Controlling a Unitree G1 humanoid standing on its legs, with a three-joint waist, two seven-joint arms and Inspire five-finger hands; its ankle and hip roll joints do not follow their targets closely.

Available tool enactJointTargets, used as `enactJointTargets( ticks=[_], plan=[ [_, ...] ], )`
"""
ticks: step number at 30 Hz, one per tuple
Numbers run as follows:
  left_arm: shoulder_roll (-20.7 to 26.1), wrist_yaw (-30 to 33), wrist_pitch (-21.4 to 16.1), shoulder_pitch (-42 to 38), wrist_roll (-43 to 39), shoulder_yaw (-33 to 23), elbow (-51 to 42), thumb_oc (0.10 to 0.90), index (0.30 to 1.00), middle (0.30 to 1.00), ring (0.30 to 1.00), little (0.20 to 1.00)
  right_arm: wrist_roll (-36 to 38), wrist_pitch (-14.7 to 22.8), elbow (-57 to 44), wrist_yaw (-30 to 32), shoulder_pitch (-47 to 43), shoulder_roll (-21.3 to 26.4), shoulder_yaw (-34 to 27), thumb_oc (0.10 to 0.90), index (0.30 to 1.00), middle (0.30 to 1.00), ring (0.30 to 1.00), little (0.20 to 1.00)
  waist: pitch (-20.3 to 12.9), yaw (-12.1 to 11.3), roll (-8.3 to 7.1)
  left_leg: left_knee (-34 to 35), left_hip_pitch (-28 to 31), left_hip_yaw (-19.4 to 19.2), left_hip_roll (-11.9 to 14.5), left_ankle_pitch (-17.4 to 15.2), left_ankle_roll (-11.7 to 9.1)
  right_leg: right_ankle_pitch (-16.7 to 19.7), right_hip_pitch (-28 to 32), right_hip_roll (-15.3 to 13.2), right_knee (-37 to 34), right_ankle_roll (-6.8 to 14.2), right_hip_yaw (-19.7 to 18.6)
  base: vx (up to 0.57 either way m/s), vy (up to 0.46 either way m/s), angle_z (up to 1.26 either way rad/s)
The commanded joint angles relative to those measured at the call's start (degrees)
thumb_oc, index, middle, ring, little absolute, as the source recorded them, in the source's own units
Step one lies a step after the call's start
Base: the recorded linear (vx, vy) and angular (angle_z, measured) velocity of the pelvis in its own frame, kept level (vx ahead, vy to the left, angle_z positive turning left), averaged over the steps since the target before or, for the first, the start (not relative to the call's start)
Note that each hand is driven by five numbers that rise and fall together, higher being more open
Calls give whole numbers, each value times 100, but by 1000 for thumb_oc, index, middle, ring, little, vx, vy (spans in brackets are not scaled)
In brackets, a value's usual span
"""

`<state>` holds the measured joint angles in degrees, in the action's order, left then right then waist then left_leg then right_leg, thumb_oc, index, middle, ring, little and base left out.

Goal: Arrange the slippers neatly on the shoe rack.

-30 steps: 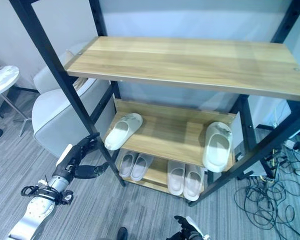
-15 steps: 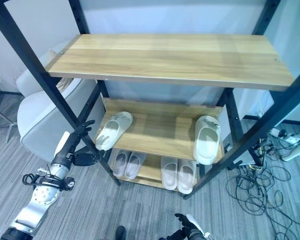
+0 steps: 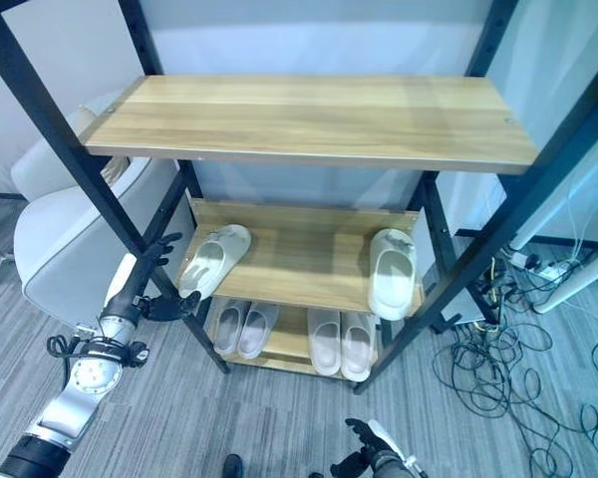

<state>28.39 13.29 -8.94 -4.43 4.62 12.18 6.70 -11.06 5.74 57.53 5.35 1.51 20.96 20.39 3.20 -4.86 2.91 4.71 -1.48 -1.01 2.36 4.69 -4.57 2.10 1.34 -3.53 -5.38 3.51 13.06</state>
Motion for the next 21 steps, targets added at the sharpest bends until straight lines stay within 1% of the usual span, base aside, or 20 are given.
enactJointTargets(
  ticks=[1, 7, 17, 21],
  plan=[
    [65, 533, -362, -848, 138, -327, 175, 800, 900, 900, 900, 900, -137, 211, -405, 42, 24, 215, 196, 800, 900, 900, 900, 900, -528, 65, -215, 29, -488, 71, -259, 78, -113, -59, -362, -183, 38, 569, 36, -3, 10, -4],
    [144, 627, -296, -1286, 174, -262, 546, 800, 900, 900, 900, 900, -145, 206, -468, -3, 33, 260, 236, 800, 900, 900, 900, 900, -541, 205, -161, 29, -559, 13, -263, 82, -102, -8, -513, -208, 38, 591, -67, -13, 10, -9],
    [264, 805, -217, -1685, 55, -251, 1025, 800, 900, 900, 900, 900, -171, 167, -471, -35, -25, 299, 309, 800, 900, 900, 900, 900, -528, 298, -106, 29, -703, -36, -266, 120, -84, 78, -734, -218, 38, 599, -190, -10, 1, -7],
    [333, 774, -203, -1786, 26, -194, 1150, 800, 900, 900, 900, 900, -176, 159, -476, -50, -43, 326, 329, 800, 900, 900, 900, 900, -527, 327, -98, 29, -765, -42, -268, 132, -76, 107, -811, -210, 38, 591, -234, 0, -3, -5]
  ],
)
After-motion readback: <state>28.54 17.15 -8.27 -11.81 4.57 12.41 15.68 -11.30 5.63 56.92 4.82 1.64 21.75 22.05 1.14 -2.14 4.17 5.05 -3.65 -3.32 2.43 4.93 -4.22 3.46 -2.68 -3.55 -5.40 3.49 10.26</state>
